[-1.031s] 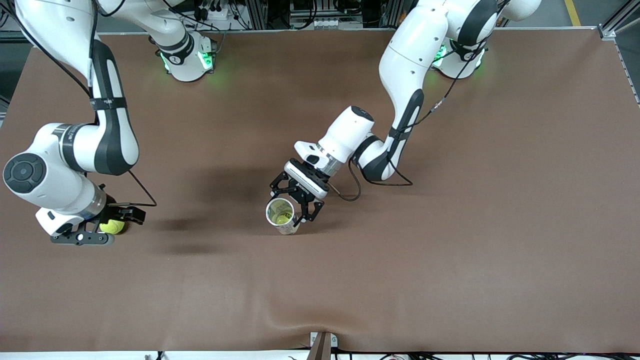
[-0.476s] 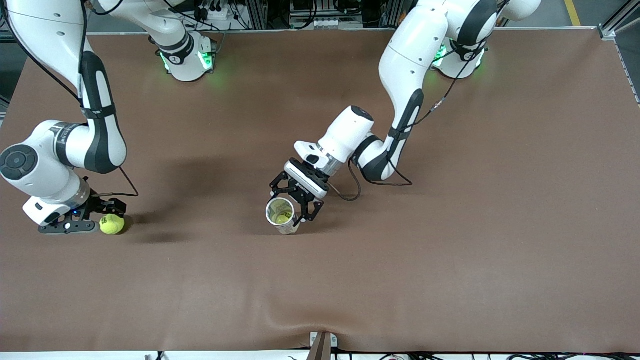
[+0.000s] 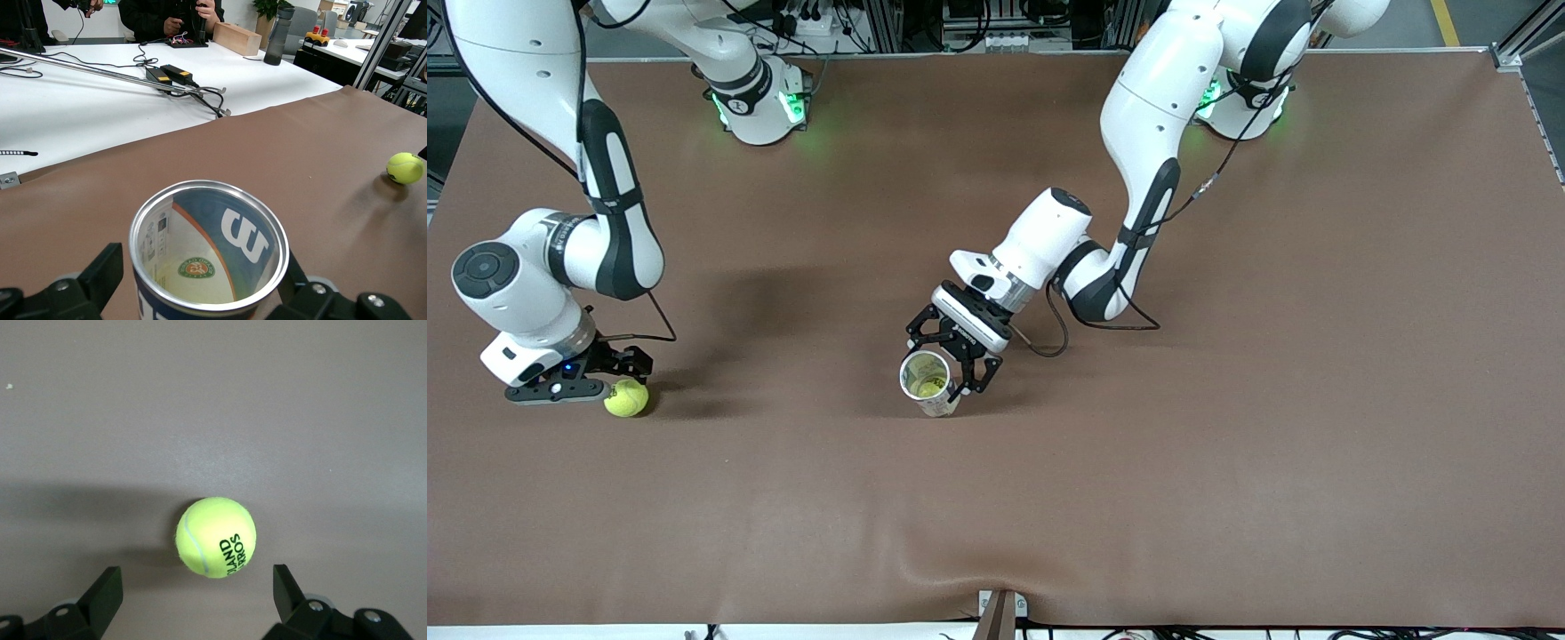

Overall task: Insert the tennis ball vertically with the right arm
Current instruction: 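Move the right gripper to the second yellow ball and grasp it, then carry the second ball over the can opening with the right gripper, then open the right gripper to drop the second ball into the can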

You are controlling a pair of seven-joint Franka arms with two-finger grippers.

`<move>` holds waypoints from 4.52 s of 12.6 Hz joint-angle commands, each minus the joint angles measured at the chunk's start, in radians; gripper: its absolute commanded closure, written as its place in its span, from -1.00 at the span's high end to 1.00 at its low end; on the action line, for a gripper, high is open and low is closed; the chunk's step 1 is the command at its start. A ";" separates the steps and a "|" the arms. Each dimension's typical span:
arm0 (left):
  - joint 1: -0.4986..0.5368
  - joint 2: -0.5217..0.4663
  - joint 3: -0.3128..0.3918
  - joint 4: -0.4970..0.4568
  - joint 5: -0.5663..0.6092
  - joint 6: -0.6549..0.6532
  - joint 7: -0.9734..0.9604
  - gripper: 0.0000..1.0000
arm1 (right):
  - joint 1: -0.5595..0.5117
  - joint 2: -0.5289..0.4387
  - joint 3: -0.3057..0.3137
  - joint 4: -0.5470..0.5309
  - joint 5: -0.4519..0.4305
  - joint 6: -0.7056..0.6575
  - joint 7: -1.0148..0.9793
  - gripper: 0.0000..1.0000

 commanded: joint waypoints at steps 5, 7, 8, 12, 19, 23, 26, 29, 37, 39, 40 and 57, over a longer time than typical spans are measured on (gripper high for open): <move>-0.019 0.017 0.012 0.023 -0.018 0.018 -0.007 1.00 | -0.107 0.089 0.091 0.006 0.013 0.132 -0.028 1.00; -0.019 0.017 0.012 0.023 -0.018 0.018 -0.007 1.00 | -0.120 0.126 0.103 0.034 0.028 0.134 -0.030 1.00; -0.019 0.017 0.012 0.023 -0.018 0.018 -0.007 1.00 | -0.120 0.134 0.109 0.043 0.039 0.134 -0.030 1.00; -0.019 0.017 0.012 0.023 -0.018 0.018 -0.007 1.00 | -0.120 0.163 0.111 0.052 0.040 0.180 -0.036 0.90; -0.019 0.017 0.012 0.023 -0.018 0.018 -0.007 1.00 | -0.118 0.175 0.109 0.049 0.037 0.227 -0.071 -1.00; -0.019 0.017 0.012 0.023 -0.018 0.018 -0.007 1.00 | -0.064 0.079 0.111 0.080 0.095 0.070 -0.036 -1.00; -0.019 0.017 0.012 0.023 -0.018 0.018 -0.007 1.00 | 0.019 0.008 0.111 0.217 0.180 -0.250 0.150 -1.00; -0.019 0.016 0.012 0.023 -0.018 0.018 -0.007 1.00 | 0.108 -0.018 0.144 0.371 0.177 -0.471 0.541 -1.00; -0.017 0.016 0.012 0.023 -0.018 0.018 -0.007 1.00 | 0.239 -0.015 0.332 0.601 0.172 -0.613 1.312 -1.00; -0.019 0.016 0.012 0.023 -0.018 0.018 -0.007 1.00 | 0.271 -0.006 0.336 0.603 0.171 -0.589 1.387 -1.00; -0.017 0.016 0.012 0.023 -0.018 0.018 -0.007 1.00 | 0.274 -0.003 0.344 0.603 0.174 -0.560 1.413 -1.00; -0.017 0.016 0.012 0.023 -0.018 0.018 -0.007 1.00 | 0.294 0.066 0.386 0.628 0.131 -0.446 1.496 1.00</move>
